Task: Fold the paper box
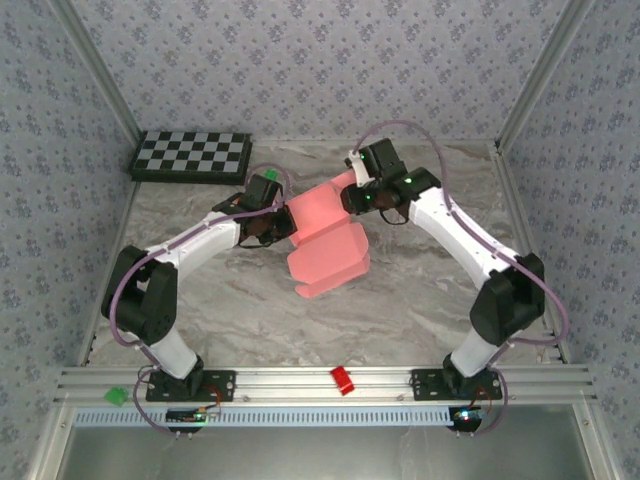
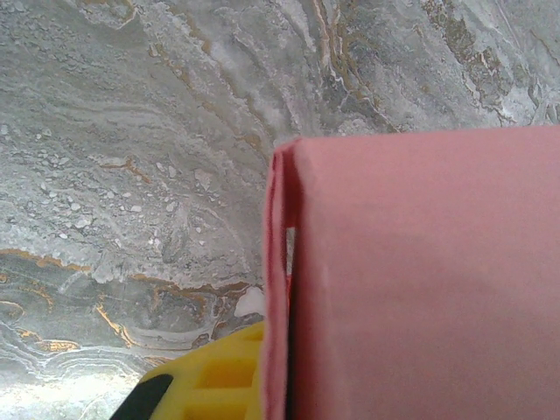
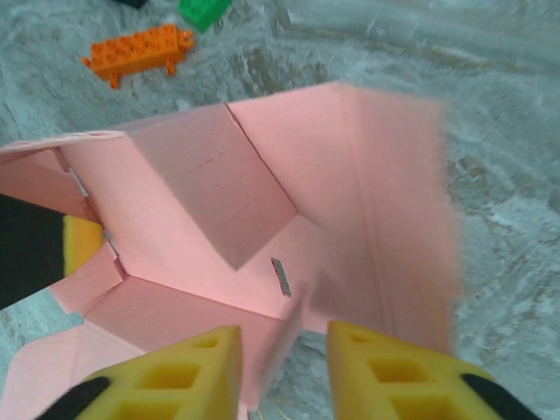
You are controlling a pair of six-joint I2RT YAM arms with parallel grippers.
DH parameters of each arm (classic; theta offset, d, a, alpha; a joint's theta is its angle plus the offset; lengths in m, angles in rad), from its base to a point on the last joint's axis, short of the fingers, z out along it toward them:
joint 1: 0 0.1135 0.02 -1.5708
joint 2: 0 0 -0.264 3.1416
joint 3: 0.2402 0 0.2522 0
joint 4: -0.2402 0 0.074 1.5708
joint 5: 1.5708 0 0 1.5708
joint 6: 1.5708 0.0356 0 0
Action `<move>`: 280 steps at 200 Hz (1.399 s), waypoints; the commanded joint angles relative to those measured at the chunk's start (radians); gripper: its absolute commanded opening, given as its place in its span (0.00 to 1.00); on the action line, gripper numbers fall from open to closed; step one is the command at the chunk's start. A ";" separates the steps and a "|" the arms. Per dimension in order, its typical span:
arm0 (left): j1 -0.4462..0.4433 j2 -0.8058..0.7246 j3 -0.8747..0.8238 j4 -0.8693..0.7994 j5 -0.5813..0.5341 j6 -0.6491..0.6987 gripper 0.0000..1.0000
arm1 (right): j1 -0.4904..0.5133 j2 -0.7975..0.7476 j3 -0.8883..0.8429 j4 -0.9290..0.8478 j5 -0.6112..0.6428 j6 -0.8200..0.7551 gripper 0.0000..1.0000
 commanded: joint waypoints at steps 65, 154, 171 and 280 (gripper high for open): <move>0.000 -0.050 -0.003 -0.009 -0.008 0.055 0.00 | -0.111 -0.122 -0.058 0.033 0.083 0.029 0.40; 0.000 -0.063 -0.003 0.008 0.023 0.070 0.00 | -0.210 -0.038 -0.070 0.103 -0.128 -0.003 0.41; -0.001 -0.062 -0.002 0.006 0.022 0.070 0.00 | -0.206 -0.032 -0.070 0.111 -0.177 -0.010 0.41; 0.000 -0.054 0.006 0.011 0.032 0.067 0.00 | -0.194 -0.014 -0.090 0.133 -0.277 -0.041 0.40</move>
